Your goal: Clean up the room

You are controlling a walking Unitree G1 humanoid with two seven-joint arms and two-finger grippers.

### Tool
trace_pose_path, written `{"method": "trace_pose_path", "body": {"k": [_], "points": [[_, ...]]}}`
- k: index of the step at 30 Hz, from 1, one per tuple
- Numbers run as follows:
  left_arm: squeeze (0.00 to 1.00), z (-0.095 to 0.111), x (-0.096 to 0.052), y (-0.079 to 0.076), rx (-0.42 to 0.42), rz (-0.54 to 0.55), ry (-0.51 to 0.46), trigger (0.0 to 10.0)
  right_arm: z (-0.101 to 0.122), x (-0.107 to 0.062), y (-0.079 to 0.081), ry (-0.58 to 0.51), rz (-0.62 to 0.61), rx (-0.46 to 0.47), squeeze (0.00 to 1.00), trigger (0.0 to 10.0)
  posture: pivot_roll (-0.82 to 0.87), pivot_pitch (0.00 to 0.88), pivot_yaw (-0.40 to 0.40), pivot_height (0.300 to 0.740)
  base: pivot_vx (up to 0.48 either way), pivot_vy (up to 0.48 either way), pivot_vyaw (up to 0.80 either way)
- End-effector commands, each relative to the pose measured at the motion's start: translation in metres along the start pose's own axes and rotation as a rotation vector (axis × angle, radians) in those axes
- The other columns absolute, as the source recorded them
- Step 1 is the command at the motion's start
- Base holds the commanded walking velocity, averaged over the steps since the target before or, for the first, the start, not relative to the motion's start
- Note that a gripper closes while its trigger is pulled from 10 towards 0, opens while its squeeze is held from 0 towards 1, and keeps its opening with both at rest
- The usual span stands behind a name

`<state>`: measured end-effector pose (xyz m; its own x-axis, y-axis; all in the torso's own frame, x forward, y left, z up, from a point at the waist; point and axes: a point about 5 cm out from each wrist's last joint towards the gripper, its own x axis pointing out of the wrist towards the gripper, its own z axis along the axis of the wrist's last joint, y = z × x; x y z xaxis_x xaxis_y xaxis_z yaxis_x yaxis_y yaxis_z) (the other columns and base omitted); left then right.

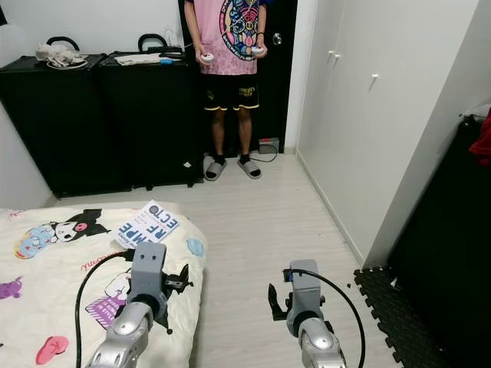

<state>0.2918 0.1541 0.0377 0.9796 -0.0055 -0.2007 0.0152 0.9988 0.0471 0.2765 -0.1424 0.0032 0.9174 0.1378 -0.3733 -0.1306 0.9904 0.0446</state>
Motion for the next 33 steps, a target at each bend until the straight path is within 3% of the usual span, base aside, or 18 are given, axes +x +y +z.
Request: {"method": "trace_pose_path", "body": {"k": [1,8,33], "points": [[0.00,-0.0050,-0.0014,0.0007,0.007,0.005,0.023,10.0,-0.0043,-0.0010,0.0013,0.015,0.005,0.000,0.00,10.0,-0.02,0.016,-0.027,0.740,0.000,0.000,0.00],[0.00,-0.0053,-0.0014,-0.0003,0.004,0.005,0.025,10.0,-0.0028,-0.0004,0.0019,0.005,0.019,-0.011,0.00,10.0,-0.02,0.015,-0.029,0.740,0.000,0.000,-0.07],[0.00,-0.0061,-0.0046,0.0015,0.008,0.018,0.021,10.0,-0.0018,0.0015,0.0078,0.008,0.049,-0.007,0.00,10.0,0.00,0.015,-0.041,0.740,0.000,0.000,-0.80]]}}
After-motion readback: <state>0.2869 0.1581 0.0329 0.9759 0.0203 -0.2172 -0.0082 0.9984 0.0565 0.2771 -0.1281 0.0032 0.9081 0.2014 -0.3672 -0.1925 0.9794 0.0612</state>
